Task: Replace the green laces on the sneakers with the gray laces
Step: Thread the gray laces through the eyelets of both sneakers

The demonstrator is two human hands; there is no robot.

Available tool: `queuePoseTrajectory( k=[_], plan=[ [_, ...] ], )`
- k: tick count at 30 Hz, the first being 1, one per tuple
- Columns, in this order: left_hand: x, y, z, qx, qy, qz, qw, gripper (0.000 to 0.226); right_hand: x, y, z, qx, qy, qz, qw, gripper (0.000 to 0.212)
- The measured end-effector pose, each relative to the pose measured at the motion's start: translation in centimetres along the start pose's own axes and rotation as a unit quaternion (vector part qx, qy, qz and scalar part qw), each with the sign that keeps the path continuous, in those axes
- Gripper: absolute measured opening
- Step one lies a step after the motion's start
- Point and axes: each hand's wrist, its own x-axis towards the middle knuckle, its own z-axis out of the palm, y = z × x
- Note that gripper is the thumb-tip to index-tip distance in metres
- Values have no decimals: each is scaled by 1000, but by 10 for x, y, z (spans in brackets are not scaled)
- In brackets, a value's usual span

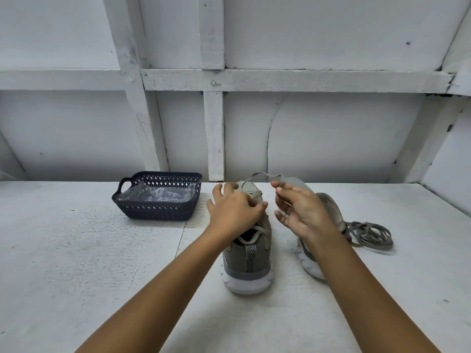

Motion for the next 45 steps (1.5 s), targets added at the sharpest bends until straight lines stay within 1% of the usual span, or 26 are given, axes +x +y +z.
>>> queuePoseTrajectory(
  k=[3, 4, 6, 7, 10, 13, 15, 16, 22, 28, 30, 33, 35, 42, 44, 45],
  plan=[
    [12, -8, 13, -41, -8, -9, 999, 41, 5, 7, 3, -4, 18, -12, 1000, 24],
    [15, -10, 15, -65, -12, -12, 998, 37, 7, 10, 4, -10, 26, -21, 999, 24],
    [16, -14, 18, -131, -17, -23, 991, 21, 10, 16, 6, -20, 46, -40, 998, 21],
    [17, -16, 19, -168, -15, -26, 985, 18, 11, 19, 8, -21, 53, -51, 997, 21],
    [15, -21, 22, -236, -6, -24, 971, 28, 15, 28, 12, -14, 64, -82, 994, 20],
    [14, -23, 24, -263, -10, -26, 964, 22, 20, 37, 15, -8, 68, -111, 991, 21],
    [14, -22, 25, -264, -8, -28, 964, 13, 25, 43, 15, -29, 71, -133, 988, 23],
    [13, -22, 25, -261, -5, -26, 965, 13, 27, 45, 14, -43, 74, -144, 986, 24],
    [8, -19, 22, -258, -7, -17, 966, 16, 36, 54, 11, -73, 101, -174, 977, 25],
    [4, -13, 19, -220, -1, -28, 975, 30, 38, 57, 10, -82, 118, -196, 970, 25],
    [3, -12, 17, -219, 8, -29, 975, 31, 37, 58, 10, -85, 117, -205, 968, 26],
    [5, -11, 17, -175, 38, -1, 984, 27, 36, 60, 11, -115, 122, -225, 960, 29],
    [6, -11, 18, -157, 46, 1, 987, 25, 36, 61, 11, -141, 126, -234, 954, 29],
    [6, -11, 18, -143, 59, 5, 988, 22, 33, 66, 10, -198, 112, -227, 947, 31],
    [6, -10, 18, -149, 60, 7, 987, 21, 31, 68, 11, -206, 98, -224, 948, 32],
    [6, -9, 17, -153, 62, 6, 986, 20, 31, 69, 11, -203, 82, -221, 950, 29]
  ],
)
